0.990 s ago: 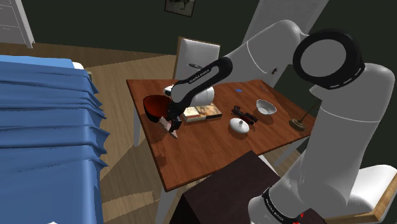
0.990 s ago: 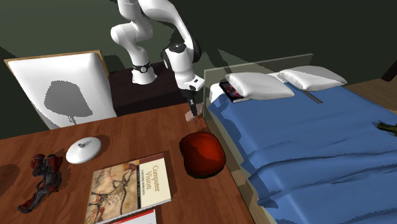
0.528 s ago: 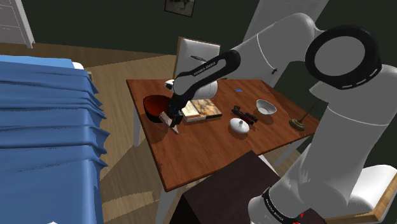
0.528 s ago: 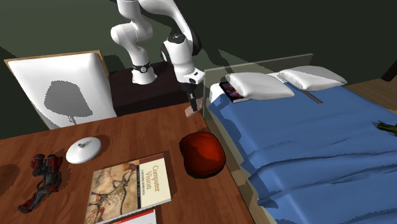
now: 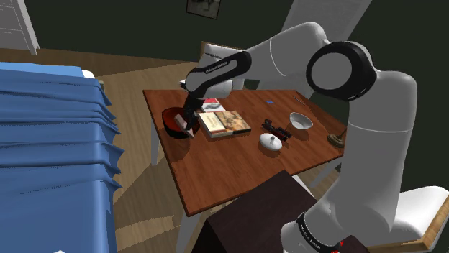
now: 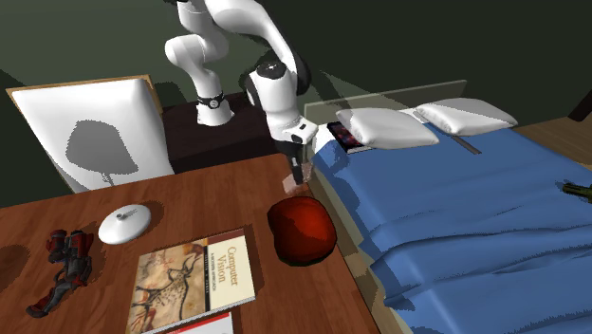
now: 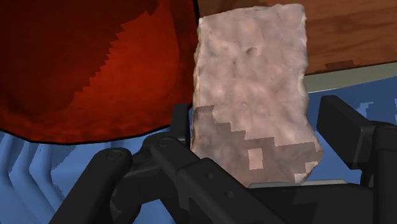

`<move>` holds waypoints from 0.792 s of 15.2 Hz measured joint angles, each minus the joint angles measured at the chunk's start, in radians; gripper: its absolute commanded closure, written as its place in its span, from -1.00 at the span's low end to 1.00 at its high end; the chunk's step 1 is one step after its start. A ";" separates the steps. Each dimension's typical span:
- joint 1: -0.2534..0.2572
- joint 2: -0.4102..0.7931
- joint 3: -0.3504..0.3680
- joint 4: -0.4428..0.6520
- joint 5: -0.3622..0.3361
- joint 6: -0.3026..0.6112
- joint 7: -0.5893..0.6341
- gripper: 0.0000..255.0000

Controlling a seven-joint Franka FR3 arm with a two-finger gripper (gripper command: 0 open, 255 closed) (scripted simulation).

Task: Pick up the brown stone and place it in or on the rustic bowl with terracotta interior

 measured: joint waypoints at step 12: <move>-0.034 0.259 -0.006 0.366 -0.012 -0.112 -0.009 1.00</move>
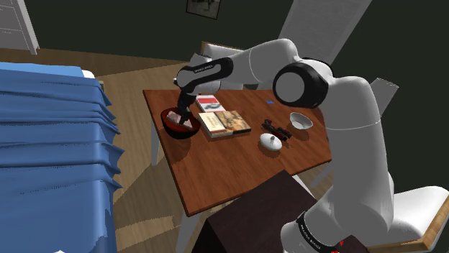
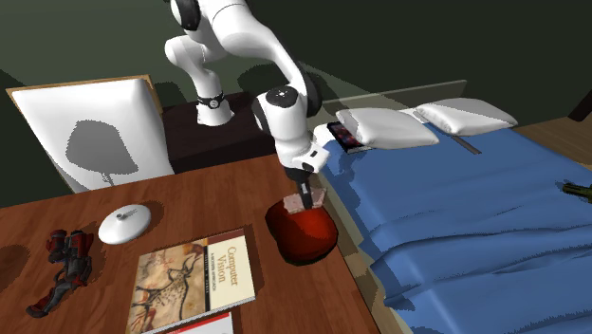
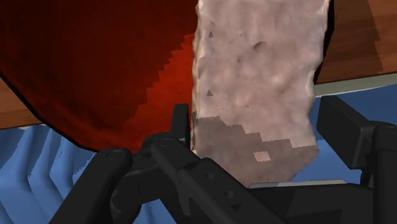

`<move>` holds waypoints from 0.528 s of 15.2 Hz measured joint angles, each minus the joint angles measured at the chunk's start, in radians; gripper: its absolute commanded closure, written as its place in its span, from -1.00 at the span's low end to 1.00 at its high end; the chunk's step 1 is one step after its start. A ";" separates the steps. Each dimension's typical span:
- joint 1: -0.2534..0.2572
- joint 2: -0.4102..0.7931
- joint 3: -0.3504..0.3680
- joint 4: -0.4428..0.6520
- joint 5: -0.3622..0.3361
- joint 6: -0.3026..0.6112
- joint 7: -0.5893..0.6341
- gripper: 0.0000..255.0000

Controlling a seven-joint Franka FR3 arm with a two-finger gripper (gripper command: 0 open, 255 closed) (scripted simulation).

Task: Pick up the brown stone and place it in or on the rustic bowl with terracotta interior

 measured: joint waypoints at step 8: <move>-0.002 0.059 0.008 0.006 0.008 0.056 -0.013 1.00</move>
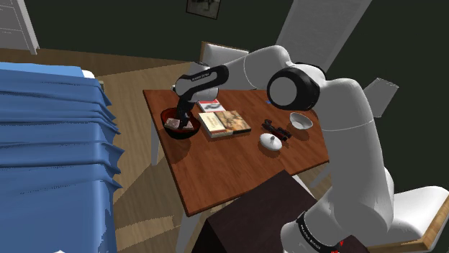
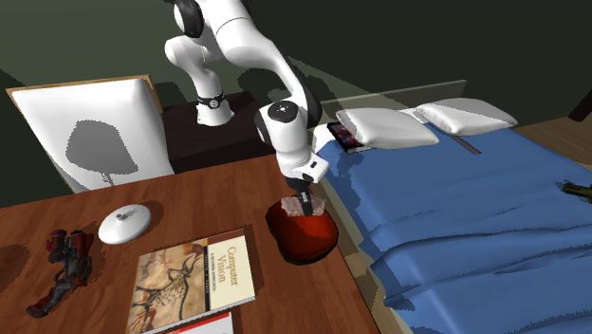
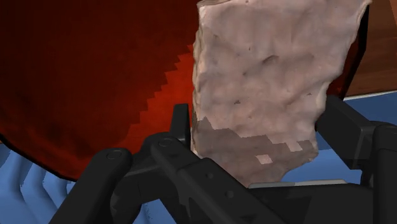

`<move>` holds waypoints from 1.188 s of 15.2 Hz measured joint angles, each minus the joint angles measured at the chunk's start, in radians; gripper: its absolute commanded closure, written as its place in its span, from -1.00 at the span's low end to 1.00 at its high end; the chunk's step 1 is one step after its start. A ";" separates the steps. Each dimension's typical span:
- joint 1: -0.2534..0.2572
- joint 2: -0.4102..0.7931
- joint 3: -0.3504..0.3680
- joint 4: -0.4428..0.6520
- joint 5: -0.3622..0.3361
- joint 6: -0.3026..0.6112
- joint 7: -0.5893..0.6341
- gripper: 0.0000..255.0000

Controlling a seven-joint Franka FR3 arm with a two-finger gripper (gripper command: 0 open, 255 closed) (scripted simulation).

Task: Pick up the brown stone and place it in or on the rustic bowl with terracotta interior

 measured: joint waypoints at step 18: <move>-0.007 -0.088 -0.010 -0.028 -0.007 -0.062 0.002 -1.00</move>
